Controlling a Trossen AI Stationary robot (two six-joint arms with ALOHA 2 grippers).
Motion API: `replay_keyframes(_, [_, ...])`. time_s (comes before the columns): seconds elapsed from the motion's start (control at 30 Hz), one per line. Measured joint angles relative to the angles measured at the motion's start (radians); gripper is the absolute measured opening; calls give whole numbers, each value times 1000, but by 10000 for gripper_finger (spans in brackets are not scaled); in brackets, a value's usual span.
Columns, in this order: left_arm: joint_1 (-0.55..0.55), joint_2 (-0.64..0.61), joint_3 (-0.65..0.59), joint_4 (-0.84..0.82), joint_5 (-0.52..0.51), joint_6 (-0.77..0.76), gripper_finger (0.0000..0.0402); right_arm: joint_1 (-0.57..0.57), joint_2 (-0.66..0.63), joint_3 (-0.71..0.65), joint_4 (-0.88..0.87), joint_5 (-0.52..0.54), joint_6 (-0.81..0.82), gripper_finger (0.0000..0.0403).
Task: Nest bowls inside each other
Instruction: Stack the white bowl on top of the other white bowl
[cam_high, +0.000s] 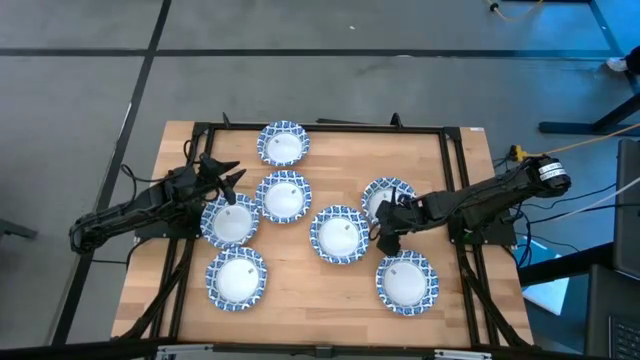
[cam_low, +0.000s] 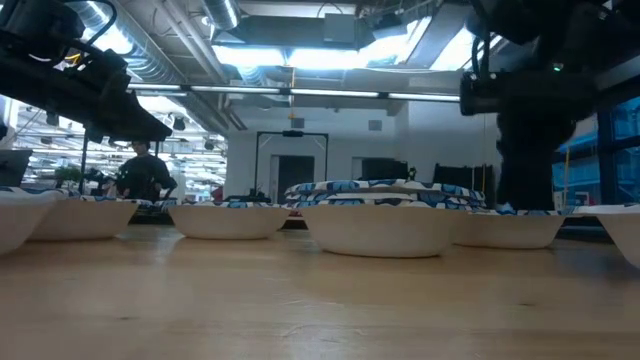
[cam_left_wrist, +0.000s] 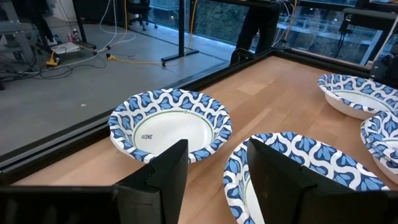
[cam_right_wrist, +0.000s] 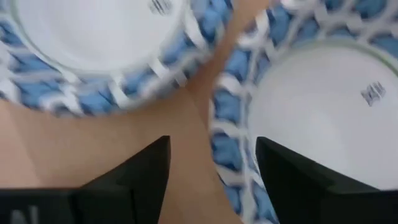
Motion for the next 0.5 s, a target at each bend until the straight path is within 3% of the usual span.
replay_keyframes(0.27, [0,0,0,0,0,0,160,0,0,0,27,57,-82,237])
replay_keyframes(0.5, [0,0,0,0,0,-1,160,0,0,0,9,58,-136,208])
